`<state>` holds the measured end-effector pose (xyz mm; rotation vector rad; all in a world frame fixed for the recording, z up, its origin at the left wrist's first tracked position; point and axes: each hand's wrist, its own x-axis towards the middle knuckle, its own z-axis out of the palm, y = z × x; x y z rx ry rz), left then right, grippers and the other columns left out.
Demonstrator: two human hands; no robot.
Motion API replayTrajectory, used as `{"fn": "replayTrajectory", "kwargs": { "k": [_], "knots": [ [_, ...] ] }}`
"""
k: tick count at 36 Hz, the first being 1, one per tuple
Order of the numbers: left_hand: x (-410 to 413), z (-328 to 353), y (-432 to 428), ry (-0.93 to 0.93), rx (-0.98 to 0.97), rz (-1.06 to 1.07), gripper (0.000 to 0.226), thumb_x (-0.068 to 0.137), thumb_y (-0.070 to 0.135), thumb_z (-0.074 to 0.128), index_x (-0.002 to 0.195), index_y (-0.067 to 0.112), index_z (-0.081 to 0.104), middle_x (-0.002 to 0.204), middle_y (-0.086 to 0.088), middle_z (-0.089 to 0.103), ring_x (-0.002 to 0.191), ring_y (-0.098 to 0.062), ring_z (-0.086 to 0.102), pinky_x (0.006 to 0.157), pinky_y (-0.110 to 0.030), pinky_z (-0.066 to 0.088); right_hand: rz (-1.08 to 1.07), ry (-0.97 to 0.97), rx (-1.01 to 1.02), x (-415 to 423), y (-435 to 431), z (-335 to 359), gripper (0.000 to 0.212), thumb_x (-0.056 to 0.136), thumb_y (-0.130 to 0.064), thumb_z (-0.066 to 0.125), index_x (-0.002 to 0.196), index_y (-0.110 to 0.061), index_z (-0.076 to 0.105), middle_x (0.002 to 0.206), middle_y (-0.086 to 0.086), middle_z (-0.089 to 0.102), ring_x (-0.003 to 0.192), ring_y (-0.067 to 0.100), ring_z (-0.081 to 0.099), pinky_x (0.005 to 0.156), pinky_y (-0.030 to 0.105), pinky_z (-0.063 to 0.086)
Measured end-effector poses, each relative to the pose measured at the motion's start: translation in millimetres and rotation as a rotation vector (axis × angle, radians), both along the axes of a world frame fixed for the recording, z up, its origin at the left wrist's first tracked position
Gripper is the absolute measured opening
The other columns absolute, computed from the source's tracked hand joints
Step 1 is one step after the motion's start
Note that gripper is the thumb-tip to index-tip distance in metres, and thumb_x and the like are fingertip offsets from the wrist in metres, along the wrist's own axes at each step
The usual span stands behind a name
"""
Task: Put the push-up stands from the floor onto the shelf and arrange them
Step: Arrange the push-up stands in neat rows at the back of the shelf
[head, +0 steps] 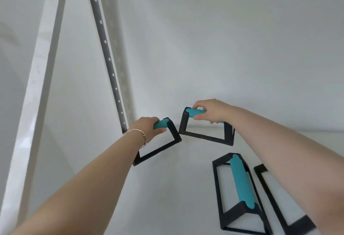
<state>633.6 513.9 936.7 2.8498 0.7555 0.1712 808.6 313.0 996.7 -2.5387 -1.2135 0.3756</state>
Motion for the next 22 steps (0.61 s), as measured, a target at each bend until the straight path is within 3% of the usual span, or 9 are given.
{"fn": "replayTrajectory", "kwargs": {
  "k": [3,6,8,13,22],
  "knots": [
    [10.8,-5.6,7.0,0.032,0.034,-0.030,0.036,0.088,0.063,0.044,0.099,0.031,0.058,0.084,0.007,0.061,0.079,-0.018,0.059,0.068,-0.032,0.049,0.069,-0.003,-0.081,14.6,2.8,-6.1,0.038,0.090,-0.041,0.062,0.127,-0.034,0.056,0.119,0.000,0.060,0.093,0.024,0.066,0.090,0.039,0.051],
    [20.8,-11.5,16.1,0.041,0.051,-0.073,0.031,0.088,0.062,0.043,0.091,0.034,0.056,0.081,0.010,0.061,0.078,-0.016,0.059,0.068,-0.033,0.050,0.099,-0.041,-0.130,23.6,5.8,-16.2,0.041,0.093,-0.034,0.062,0.133,-0.029,0.054,0.127,0.000,0.057,0.110,0.022,0.054,0.098,0.038,0.044],
    [27.3,-14.6,22.4,0.060,0.038,-0.112,0.026,0.090,0.058,0.044,0.091,0.035,0.055,0.084,0.011,0.061,0.080,-0.017,0.058,0.070,-0.034,0.051,0.103,-0.046,-0.124,28.1,8.5,-25.7,0.041,0.093,-0.032,0.062,0.133,-0.029,0.055,0.127,0.000,0.058,0.111,0.022,0.053,0.098,0.038,0.044],
    [38.8,-22.8,32.3,0.120,-0.015,-0.196,0.022,0.093,0.045,0.050,0.112,0.039,0.057,0.107,0.011,0.062,0.096,-0.018,0.055,0.088,-0.040,0.048,0.107,-0.021,-0.120,36.6,15.5,-52.3,0.044,0.094,-0.030,0.060,0.137,-0.026,0.053,0.134,0.001,0.057,0.118,0.022,0.053,0.104,0.040,0.042],
    [48.8,-37.7,38.3,0.095,-0.043,-0.205,0.029,0.094,0.042,0.051,0.123,0.041,0.055,0.113,0.010,0.059,0.104,-0.017,0.054,0.095,-0.040,0.043,0.121,0.020,-0.114,43.6,19.3,-74.9,0.043,0.097,-0.026,0.057,0.140,-0.021,0.052,0.140,0.004,0.054,0.125,0.025,0.050,0.108,0.040,0.038]
  ]
}}
